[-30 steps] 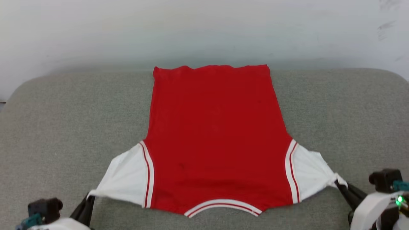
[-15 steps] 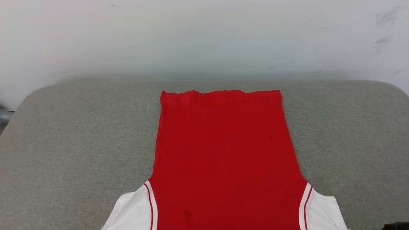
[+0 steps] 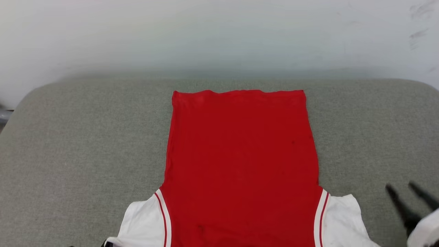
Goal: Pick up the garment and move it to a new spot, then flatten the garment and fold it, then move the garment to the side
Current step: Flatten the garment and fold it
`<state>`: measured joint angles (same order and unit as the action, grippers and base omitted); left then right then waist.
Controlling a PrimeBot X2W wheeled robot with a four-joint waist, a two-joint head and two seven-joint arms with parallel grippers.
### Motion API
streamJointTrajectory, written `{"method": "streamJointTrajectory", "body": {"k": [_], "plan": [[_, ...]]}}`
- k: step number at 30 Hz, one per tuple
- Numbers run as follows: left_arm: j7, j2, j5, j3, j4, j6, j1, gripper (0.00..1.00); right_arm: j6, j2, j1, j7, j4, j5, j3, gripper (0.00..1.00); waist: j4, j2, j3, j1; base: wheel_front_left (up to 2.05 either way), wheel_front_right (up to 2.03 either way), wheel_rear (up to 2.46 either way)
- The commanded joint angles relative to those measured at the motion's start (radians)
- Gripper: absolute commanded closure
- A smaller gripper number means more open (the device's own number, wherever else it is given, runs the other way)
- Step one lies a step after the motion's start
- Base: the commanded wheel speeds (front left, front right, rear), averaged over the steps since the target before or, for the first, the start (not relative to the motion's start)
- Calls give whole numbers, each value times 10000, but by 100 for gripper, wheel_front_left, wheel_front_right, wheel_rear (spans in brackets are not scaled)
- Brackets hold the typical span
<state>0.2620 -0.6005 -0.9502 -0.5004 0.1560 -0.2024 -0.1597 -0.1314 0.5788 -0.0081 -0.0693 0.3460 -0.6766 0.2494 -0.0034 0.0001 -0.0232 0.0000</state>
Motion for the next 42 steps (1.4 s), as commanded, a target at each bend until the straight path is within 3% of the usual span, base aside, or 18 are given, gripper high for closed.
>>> {"method": "streamJointTrajectory", "body": {"k": [1,8,13,28,37,42], "plan": [[33,48,158,115,-140,-25,171,100,14,66,-554,120,-411,222,-477,0,62,-1,-225,0,0,0,0],[34,287,772,258,-712,-84,736,100,11,115,-2772,1320,-1723,878,-1520,0,565,-1,-1148,0,0,0,0],[34,570,1267,259,-1023,48,1342,100,13,215,-4780,3198,-2022,1003,-1450,0,1136,-1,-2120,0,0,0,0],[34,2042,2658,221,-1234,803,2876,100,13,515,-9644,10521,182,1474,-824,0,2958,-1,-4812,0,0,0,0],[31,2704,3125,320,-1000,1312,3289,100,13,557,-10656,11931,732,2360,-810,0,3507,-1,-5885,0,0,0,0],[-8,3095,3376,417,-773,1606,3460,100,13,740,-10214,12319,1268,2841,-839,0,3705,-1,-6259,0,0,0,0]]}}
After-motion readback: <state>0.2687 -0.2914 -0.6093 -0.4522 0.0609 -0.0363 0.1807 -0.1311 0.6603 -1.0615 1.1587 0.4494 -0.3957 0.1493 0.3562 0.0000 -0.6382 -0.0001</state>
